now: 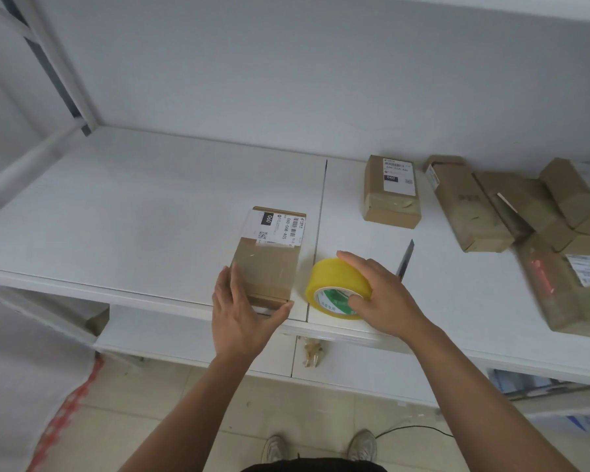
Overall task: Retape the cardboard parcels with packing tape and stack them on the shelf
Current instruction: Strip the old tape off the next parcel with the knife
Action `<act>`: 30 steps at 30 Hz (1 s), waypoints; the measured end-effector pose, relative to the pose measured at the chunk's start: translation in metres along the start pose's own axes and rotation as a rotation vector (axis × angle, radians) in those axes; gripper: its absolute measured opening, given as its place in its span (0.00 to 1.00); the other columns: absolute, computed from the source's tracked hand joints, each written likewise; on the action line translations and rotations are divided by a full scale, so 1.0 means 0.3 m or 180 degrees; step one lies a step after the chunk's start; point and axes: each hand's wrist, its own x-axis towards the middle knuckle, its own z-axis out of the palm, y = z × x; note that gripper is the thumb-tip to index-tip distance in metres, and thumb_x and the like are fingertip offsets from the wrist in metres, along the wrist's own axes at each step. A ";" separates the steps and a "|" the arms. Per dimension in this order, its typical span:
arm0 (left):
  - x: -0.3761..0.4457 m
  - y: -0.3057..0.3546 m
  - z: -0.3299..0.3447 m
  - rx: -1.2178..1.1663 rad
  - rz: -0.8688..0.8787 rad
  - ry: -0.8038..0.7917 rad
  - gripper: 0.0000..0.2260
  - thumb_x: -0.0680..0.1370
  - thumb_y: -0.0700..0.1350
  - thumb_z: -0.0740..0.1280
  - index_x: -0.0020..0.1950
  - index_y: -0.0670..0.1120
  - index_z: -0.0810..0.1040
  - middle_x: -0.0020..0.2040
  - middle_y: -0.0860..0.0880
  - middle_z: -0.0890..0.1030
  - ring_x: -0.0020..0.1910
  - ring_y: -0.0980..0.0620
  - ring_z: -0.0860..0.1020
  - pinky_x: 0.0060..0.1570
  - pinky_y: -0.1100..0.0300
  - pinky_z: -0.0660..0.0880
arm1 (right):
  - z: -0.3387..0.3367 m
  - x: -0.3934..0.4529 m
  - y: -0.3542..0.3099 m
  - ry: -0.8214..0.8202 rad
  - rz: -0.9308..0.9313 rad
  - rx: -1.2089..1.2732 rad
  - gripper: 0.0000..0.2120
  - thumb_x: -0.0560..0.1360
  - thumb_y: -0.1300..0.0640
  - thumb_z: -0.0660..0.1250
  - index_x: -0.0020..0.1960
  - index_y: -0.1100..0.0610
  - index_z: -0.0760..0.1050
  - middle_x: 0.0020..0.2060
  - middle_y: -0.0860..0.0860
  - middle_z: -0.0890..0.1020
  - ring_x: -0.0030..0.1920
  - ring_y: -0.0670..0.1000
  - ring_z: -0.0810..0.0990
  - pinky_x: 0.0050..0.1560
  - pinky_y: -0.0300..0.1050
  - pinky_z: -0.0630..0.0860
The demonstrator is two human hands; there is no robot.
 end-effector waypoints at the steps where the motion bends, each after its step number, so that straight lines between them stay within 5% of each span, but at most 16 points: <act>1: 0.000 0.002 -0.001 0.0012 -0.0009 -0.0007 0.53 0.64 0.75 0.64 0.79 0.45 0.55 0.75 0.41 0.60 0.72 0.39 0.64 0.64 0.41 0.73 | -0.002 0.001 -0.001 -0.0020 0.0004 -0.0036 0.36 0.75 0.57 0.66 0.76 0.34 0.55 0.53 0.47 0.71 0.52 0.48 0.72 0.49 0.45 0.73; 6: 0.003 0.007 -0.009 0.0372 0.0076 -0.0033 0.53 0.64 0.77 0.61 0.76 0.39 0.59 0.75 0.38 0.63 0.72 0.36 0.66 0.67 0.41 0.71 | 0.004 0.002 0.007 -0.0082 -0.0005 -0.0195 0.36 0.76 0.55 0.65 0.76 0.33 0.53 0.53 0.46 0.70 0.52 0.47 0.71 0.46 0.42 0.71; 10: 0.040 -0.008 -0.023 0.0916 0.0488 -0.0115 0.54 0.66 0.77 0.57 0.73 0.33 0.64 0.78 0.36 0.60 0.78 0.39 0.58 0.76 0.46 0.60 | 0.002 0.004 0.008 -0.0118 -0.0016 -0.0261 0.36 0.76 0.55 0.65 0.76 0.33 0.52 0.51 0.46 0.70 0.51 0.47 0.70 0.44 0.41 0.69; 13: 0.063 -0.007 -0.043 0.1166 0.0788 -0.0298 0.49 0.68 0.76 0.57 0.75 0.39 0.66 0.79 0.40 0.60 0.72 0.38 0.68 0.64 0.44 0.73 | 0.003 0.002 0.001 -0.0169 -0.0065 -0.0347 0.37 0.76 0.54 0.65 0.77 0.33 0.51 0.51 0.46 0.69 0.51 0.47 0.70 0.45 0.42 0.71; 16: 0.083 0.007 -0.050 0.1342 0.1069 -0.0374 0.44 0.69 0.74 0.57 0.76 0.46 0.67 0.78 0.43 0.63 0.63 0.35 0.70 0.56 0.43 0.74 | 0.009 0.005 0.000 -0.0166 -0.0035 -0.0318 0.36 0.76 0.54 0.64 0.76 0.33 0.51 0.51 0.45 0.69 0.51 0.47 0.70 0.46 0.44 0.72; 20: 0.094 -0.004 -0.012 0.1389 0.1354 -0.0301 0.43 0.73 0.69 0.56 0.74 0.36 0.68 0.76 0.38 0.67 0.75 0.35 0.63 0.72 0.42 0.59 | 0.008 0.000 0.007 -0.0147 -0.0031 -0.0299 0.36 0.76 0.54 0.64 0.76 0.33 0.50 0.52 0.45 0.69 0.51 0.46 0.70 0.43 0.40 0.69; 25: 0.089 -0.009 -0.005 0.1347 0.1934 -0.0425 0.26 0.79 0.61 0.55 0.75 0.55 0.70 0.76 0.44 0.69 0.73 0.30 0.65 0.68 0.30 0.62 | 0.009 -0.001 0.009 -0.0164 0.0006 -0.0280 0.37 0.76 0.52 0.64 0.75 0.31 0.49 0.53 0.45 0.69 0.51 0.46 0.70 0.45 0.42 0.72; 30: 0.086 -0.017 0.005 0.1483 0.2140 -0.0398 0.21 0.83 0.58 0.50 0.74 0.59 0.67 0.75 0.44 0.70 0.71 0.29 0.67 0.64 0.25 0.62 | 0.013 -0.015 0.025 -0.0107 0.0017 -0.0116 0.40 0.77 0.54 0.65 0.73 0.25 0.44 0.54 0.43 0.68 0.51 0.45 0.71 0.43 0.36 0.70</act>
